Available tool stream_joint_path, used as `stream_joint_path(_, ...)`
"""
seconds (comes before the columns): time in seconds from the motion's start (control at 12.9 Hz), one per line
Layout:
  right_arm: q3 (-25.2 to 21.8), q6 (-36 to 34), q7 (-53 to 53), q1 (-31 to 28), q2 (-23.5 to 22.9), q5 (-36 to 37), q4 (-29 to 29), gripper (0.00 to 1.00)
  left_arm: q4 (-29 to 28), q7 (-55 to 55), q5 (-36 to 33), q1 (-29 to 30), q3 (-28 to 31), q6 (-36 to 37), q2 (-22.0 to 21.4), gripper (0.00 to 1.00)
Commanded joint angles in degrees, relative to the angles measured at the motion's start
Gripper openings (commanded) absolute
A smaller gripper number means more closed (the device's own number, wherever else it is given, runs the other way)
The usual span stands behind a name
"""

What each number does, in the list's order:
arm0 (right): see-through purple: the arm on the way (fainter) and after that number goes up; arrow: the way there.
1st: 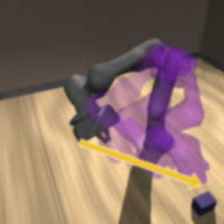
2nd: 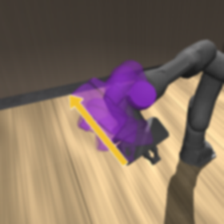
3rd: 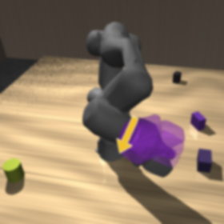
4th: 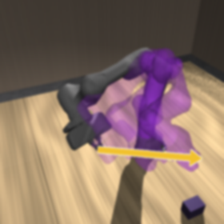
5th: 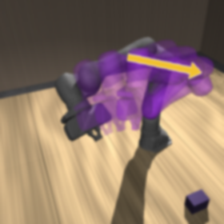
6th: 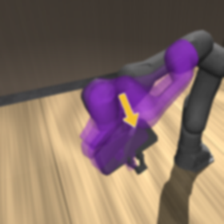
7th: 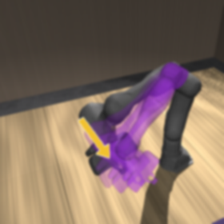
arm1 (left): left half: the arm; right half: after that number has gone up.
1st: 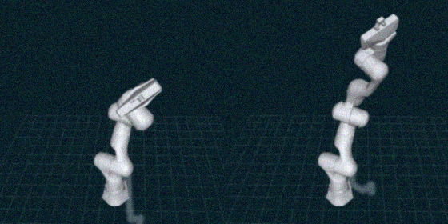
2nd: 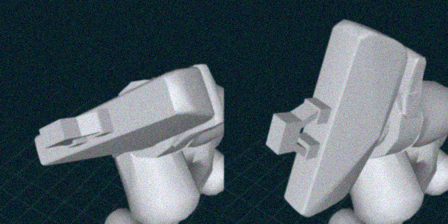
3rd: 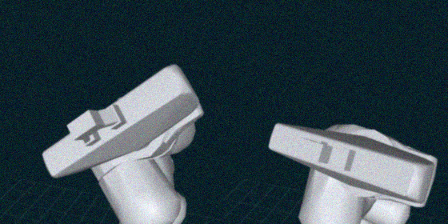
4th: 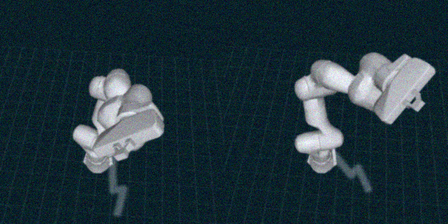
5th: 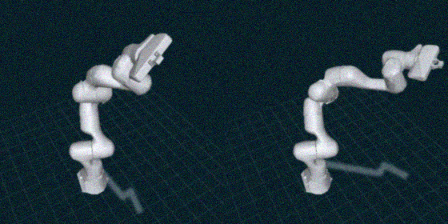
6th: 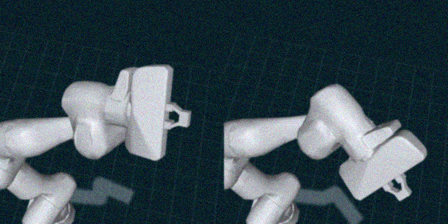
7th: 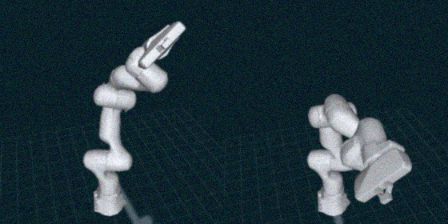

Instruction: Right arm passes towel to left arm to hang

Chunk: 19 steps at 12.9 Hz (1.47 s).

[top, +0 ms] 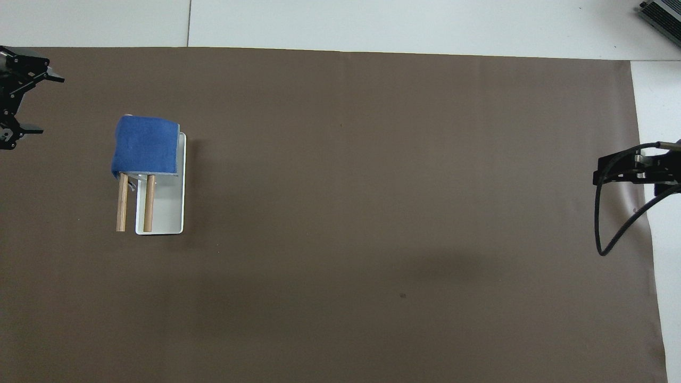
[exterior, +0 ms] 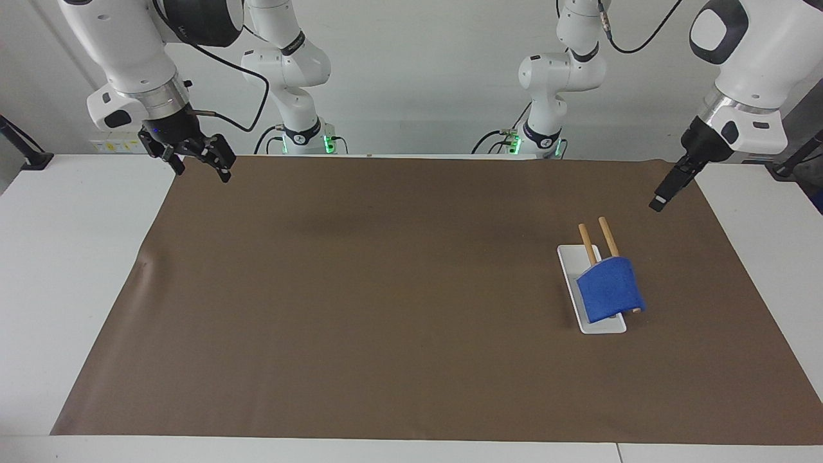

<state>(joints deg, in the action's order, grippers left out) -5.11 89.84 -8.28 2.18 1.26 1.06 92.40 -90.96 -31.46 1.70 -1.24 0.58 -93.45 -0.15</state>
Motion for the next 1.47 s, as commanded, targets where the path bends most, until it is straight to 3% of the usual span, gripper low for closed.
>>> stream_joint_path(0.0,0.36,-0.01,0.90,-0.25,1.55,-0.18,1.65,1.00,0.09,13.30,-4.15,-0.26,-0.49,4.33,-1.69,0.96)
stream_joint_path(0.31,0.36,-0.01,0.90,-0.25,1.55,-0.18,1.65,1.00,-0.88,28.54,-4.60,-0.26,-0.31,0.84,-2.05,0.95)
stream_joint_path(0.54,0.36,-0.01,0.90,-0.25,1.55,-0.18,1.65,1.00,-2.29,28.56,-4.51,-0.26,-0.40,-5.41,-2.31,1.00)
stream_joint_path(1.16,0.36,-0.01,0.90,-0.25,1.55,-0.18,1.65,1.00,-3.08,29.26,-4.16,-0.43,-0.40,-5.33,-2.84,1.00)
stream_joint_path(1.39,0.36,-0.01,0.90,-0.25,1.55,-0.18,1.65,1.00,-3.17,34.61,-4.16,-0.35,-0.40,-5.33,-2.84,1.00)
